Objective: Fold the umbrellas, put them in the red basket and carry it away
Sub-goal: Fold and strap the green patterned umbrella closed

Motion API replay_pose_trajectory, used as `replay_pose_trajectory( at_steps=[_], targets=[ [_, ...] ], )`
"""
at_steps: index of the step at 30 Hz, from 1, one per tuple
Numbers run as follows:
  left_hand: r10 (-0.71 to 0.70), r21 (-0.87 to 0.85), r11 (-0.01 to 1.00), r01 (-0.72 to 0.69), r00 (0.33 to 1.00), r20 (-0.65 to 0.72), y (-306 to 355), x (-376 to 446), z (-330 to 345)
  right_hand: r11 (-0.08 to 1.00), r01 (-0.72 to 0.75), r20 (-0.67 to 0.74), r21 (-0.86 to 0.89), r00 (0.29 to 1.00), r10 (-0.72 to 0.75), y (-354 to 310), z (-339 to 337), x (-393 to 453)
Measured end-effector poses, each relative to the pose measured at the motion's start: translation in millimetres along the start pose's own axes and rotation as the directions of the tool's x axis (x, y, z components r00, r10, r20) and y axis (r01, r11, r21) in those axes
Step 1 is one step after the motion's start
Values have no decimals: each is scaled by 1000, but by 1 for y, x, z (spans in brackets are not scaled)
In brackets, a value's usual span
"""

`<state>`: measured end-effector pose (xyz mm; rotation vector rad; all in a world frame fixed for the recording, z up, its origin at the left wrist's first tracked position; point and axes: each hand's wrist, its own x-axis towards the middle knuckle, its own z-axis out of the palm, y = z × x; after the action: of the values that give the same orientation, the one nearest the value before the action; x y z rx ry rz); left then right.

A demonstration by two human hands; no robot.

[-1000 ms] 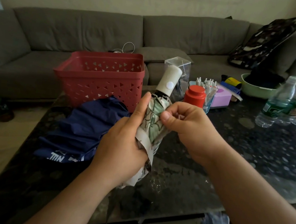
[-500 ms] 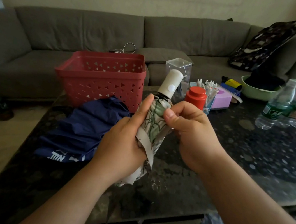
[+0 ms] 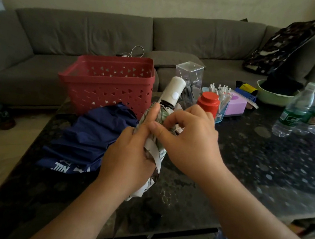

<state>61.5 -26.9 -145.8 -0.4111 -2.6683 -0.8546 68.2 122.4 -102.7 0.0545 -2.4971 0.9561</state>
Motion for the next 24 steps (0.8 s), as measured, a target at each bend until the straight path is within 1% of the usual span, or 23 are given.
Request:
replay_pose_trajectory(
  at_steps=[1,2,3,4,5,6,7,8,9,11,13,14,15,16,17,18,19,20,21,22,24],
  targets=[
    [9,-3,1000,-9,1000,9,1,-1,0,999,-18,18,51,1000,17,1,2,0],
    [19,-14,1000,-19,1000,22,2,-1,0,986,-45,34,158,999,40,2,3,1],
    [23,-42,999,-21,999,47,3,0,-2,946,-103,68,308,994,86,3,4,3],
    [20,-124,992,-9,996,83,4,1,-5,868,-186,126,460,982,143,4,4,4],
    [15,-272,962,22,991,132,5,2,-7,779,-265,187,568,963,192,5,4,5],
    [20,-435,898,65,982,188,5,1,-7,726,-307,219,615,951,217,7,3,6],
    [29,-569,814,119,969,244,7,-1,-7,737,-307,207,602,952,227,7,2,7],
    [34,-658,734,168,959,282,9,-3,-5,779,-285,171,559,959,228,8,2,7],
    [35,-709,678,193,955,293,11,-5,-4,827,-256,125,501,967,224,9,3,8],
    [42,-763,616,196,959,280,17,-6,-1,888,-192,36,418,980,195,8,3,7],
    [42,-789,584,192,963,266,20,-6,0,931,-113,-52,346,989,140,8,2,7],
    [37,-797,573,191,965,258,20,-5,1,942,-110,-77,316,987,141,10,2,8],
    [33,-805,562,190,967,252,19,-4,0,937,-151,-63,314,982,180,12,2,9],
    [38,-815,547,191,967,252,19,-5,-1,908,-225,0,352,971,241,12,0,9],
    [56,-827,530,191,964,258,17,-5,-2,839,-317,115,442,948,297,13,-2,9],
    [85,-837,514,187,960,267,16,-6,-2,721,-411,262,558,912,317,13,-4,9],
    [114,-845,502,184,955,275,15,-8,-3,591,-498,408,635,865,291,14,-8,7],
    [136,-851,493,182,950,282,14,-9,-4,506,-550,506,664,829,237,13,-12,6],
    [148,-854,486,185,946,289,14,-10,-4,489,-569,548,661,811,204,11,-17,5],
    [156,-856,480,192,941,299,15,-11,-4,515,-562,543,647,814,207,13,-19,5],
    [169,-856,472,210,932,322,17,-11,-5,589,-505,474,631,852,223,14,-22,5]
  ],
)
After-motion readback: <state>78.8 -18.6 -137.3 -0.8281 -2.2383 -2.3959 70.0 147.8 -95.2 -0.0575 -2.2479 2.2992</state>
